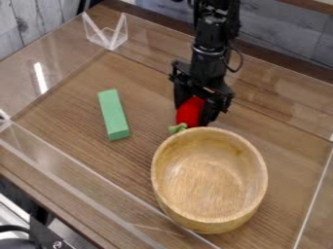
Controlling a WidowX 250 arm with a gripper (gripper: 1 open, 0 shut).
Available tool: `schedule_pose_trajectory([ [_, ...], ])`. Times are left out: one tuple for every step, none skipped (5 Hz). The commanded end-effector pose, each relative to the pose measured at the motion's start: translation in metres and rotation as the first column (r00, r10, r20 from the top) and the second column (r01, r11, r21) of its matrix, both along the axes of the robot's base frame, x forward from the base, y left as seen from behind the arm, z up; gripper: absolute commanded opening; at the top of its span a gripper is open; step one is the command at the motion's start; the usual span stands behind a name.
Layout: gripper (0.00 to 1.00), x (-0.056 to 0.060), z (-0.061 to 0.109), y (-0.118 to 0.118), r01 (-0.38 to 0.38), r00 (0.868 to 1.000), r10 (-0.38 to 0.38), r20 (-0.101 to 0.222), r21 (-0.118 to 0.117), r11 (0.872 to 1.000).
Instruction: Move the red fruit to the left
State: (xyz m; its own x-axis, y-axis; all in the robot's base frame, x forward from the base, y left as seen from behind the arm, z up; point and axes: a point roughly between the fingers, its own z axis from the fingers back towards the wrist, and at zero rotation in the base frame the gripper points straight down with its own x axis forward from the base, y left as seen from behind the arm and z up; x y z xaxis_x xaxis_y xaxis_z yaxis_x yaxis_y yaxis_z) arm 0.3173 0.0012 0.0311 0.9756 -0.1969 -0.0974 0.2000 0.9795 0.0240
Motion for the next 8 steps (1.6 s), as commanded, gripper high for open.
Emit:
schedule_pose_trajectory([
  [0.00, -0.002, -0.002, 0.009, 0.016, 0.999, -0.016, 0.035, -0.003, 1.000],
  [1.00, -0.009, -0.009, 0.015, 0.031, 0.999, -0.031, 0.035, -0.009, 0.999],
  [1.00, -0.009, -0.008, 0.010, -0.006, 1.000, 0.007, 0.030, -0.010, 1.000],
  [0.00, -0.008, -0.007, 0.006, -0.036, 0.999, 0.036, 0.029, -0.005, 0.999],
  [1.00, 0.000, 0.004, -0.005, -0.107, 0.994, 0.107, 0.025, -0.001, 0.994],
  [1.00, 0.008, 0.017, -0.015, -0.160, 0.987, 0.160, 0.034, -0.007, 0.987],
  [0.00, 0.002, 0.022, -0.022, -0.126, 0.991, 0.126, 0.038, -0.004, 0.992],
  [0.00, 0.000, 0.035, -0.010, -0.211, 0.975, 0.212, 0.071, -0.017, 0.977],
])
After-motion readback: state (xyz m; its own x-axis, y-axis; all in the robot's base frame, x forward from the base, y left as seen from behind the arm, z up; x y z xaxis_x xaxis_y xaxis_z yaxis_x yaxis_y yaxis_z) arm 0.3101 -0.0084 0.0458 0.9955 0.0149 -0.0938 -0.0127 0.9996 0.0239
